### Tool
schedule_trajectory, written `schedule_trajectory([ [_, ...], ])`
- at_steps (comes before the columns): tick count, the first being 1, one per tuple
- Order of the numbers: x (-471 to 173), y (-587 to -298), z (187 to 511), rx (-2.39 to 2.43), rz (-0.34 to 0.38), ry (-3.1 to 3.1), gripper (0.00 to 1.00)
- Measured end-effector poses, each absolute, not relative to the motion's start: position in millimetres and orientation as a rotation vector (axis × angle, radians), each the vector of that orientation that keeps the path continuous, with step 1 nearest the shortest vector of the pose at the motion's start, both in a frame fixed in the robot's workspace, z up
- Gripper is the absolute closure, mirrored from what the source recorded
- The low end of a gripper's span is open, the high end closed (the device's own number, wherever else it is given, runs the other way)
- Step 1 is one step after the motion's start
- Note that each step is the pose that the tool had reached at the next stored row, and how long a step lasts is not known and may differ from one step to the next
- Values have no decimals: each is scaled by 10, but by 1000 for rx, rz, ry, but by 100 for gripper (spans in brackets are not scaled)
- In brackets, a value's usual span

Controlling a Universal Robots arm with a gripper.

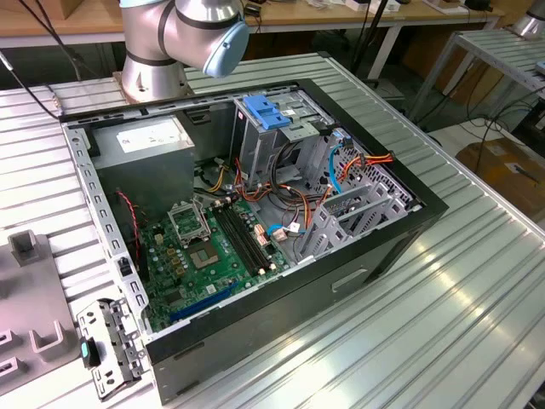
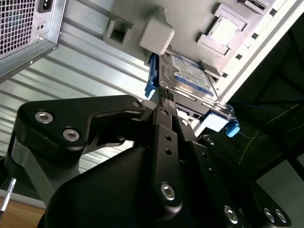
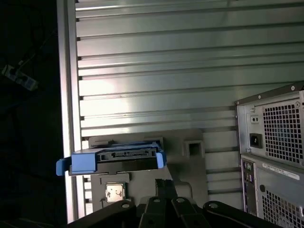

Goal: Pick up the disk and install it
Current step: 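Reach for the disk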

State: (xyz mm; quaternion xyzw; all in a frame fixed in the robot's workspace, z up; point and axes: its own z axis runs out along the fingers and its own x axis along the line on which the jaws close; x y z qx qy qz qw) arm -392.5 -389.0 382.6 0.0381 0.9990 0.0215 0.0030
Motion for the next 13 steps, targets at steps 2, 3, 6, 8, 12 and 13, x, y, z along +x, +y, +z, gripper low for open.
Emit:
schedule_trajectory([
  [2,-3985,-3890,3823,120,68,3133,89],
  [3,-4034,-3890,3823,119,68,3133,89],
  [6,-4187,-3885,3820,120,68,3133,89],
  [8,-4255,-3884,3818,120,68,3133,89],
  [12,-4413,-3884,3815,120,68,3133,89],
  [13,-4438,-3884,3814,120,68,3133,89],
])
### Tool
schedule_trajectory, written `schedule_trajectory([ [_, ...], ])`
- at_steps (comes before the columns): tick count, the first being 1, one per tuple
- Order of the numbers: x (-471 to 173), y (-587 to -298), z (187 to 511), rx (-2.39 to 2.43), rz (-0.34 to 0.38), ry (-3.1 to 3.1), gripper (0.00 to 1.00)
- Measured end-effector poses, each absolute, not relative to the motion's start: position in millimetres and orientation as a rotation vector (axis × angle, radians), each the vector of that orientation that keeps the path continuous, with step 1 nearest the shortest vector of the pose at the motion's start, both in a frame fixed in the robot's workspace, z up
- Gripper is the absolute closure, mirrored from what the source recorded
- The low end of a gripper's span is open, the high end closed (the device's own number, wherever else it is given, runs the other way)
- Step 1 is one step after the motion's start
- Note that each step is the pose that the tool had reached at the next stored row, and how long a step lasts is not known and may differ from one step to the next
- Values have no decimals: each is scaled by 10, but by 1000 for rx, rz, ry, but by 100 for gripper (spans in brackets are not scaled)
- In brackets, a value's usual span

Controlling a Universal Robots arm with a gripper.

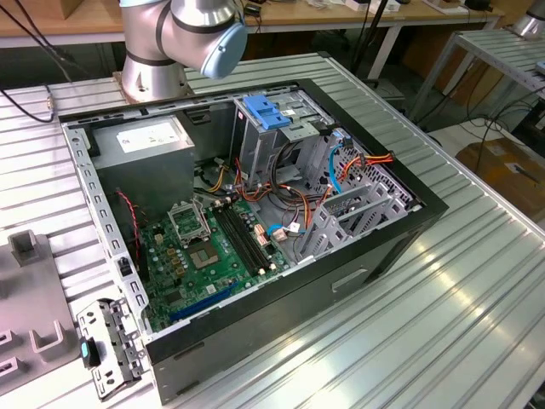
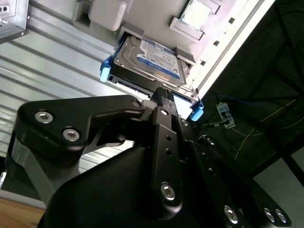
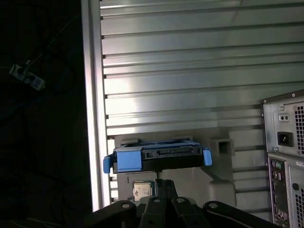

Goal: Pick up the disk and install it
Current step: 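Reach for the disk, then pick up the disk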

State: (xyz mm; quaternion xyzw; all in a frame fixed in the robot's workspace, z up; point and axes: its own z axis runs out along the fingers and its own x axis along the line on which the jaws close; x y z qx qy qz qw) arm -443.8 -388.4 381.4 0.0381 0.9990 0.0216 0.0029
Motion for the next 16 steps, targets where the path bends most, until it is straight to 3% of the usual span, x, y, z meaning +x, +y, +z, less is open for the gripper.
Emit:
schedule_trajectory([
  [16,-4729,-3884,3808,120,68,3134,89],
])
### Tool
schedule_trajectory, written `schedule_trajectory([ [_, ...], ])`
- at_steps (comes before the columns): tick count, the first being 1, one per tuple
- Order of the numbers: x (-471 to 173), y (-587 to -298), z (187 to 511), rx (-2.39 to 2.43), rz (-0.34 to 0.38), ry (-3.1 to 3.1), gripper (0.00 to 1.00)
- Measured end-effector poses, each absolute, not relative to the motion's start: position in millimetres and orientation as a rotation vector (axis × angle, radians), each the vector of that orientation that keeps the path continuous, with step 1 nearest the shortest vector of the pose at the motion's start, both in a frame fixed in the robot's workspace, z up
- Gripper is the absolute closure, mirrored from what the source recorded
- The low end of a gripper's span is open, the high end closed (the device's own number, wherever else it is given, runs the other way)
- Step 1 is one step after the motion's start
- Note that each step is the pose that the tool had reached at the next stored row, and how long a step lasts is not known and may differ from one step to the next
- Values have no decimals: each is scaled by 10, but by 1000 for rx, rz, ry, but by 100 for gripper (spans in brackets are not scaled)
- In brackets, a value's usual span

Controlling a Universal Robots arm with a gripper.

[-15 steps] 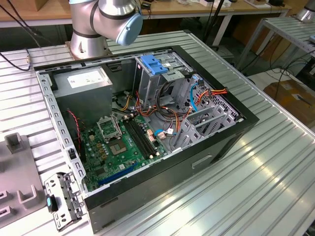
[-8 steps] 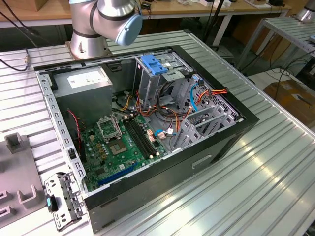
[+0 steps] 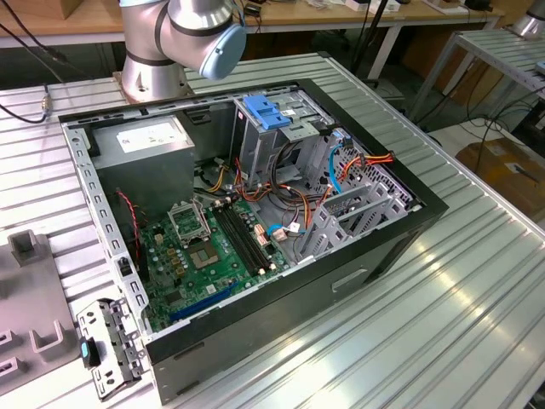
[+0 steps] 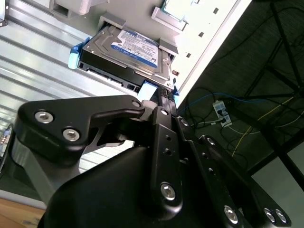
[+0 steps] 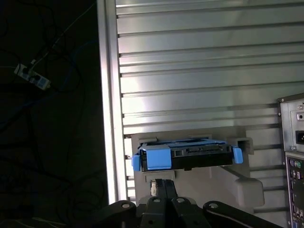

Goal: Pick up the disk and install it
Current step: 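Pick up the disk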

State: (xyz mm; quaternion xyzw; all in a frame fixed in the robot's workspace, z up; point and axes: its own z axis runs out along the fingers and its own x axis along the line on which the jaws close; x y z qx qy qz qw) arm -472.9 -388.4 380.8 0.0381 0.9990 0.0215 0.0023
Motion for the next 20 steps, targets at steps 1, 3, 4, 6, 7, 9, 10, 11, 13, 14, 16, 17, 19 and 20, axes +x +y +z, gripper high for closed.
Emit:
schedule_trajectory([
  [1,-4729,-3884,3808,120,67,3134,89],
  [3,-4730,-3884,3808,120,68,3134,89],
  [4,-4730,-3884,3808,120,68,3134,89],
  [6,-4731,-3884,3808,120,68,3134,89],
  [7,-4731,-3884,3808,120,68,3134,89],
  [9,-4731,-3884,3808,114,68,3134,89],
  [10,-4732,-3884,3808,109,68,3135,89],
  [11,-4732,-3884,3808,93,68,3135,89],
  [13,-4732,-3884,3807,61,68,3136,89],
  [14,-4731,-3884,3808,38,68,3137,89],
  [16,-4731,-3884,3807,-10,68,3138,89],
  [17,-4731,-3884,3808,-43,68,3138,89],
  [19,-4731,-3884,3808,-178,68,3135,89],
  [20,-4731,-3884,3807,-285,68,3129,89],
])
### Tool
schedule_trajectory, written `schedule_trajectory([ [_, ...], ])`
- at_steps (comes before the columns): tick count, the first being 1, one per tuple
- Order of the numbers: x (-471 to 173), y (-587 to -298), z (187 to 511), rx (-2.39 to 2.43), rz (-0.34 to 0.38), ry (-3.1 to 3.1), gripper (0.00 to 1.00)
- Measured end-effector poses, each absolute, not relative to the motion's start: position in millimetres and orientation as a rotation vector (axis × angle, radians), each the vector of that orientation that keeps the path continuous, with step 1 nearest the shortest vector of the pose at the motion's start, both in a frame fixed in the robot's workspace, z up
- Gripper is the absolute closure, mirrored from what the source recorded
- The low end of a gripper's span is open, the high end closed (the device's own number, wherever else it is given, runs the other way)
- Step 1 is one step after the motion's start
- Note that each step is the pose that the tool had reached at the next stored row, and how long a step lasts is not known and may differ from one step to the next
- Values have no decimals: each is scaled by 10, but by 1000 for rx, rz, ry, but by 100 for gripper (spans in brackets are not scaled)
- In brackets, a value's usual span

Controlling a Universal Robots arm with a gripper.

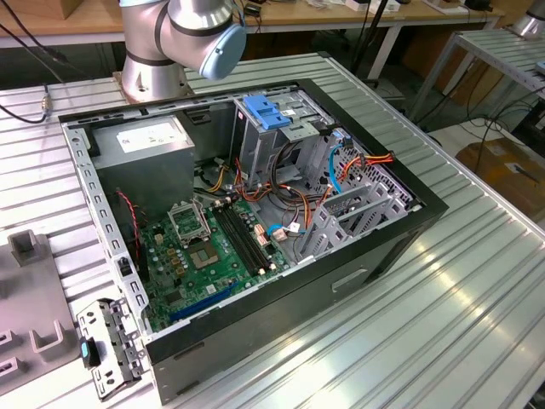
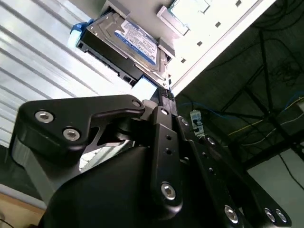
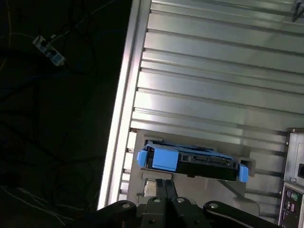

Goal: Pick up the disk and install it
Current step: 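Pick up the disk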

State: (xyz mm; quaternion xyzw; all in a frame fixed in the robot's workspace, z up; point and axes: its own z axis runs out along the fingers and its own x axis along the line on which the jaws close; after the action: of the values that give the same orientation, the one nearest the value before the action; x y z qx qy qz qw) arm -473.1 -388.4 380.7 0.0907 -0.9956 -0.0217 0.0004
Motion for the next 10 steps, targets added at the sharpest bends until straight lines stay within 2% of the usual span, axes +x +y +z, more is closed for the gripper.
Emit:
schedule_trajectory([
  [10,-4731,-3884,3807,770,-67,-3037,89],
])
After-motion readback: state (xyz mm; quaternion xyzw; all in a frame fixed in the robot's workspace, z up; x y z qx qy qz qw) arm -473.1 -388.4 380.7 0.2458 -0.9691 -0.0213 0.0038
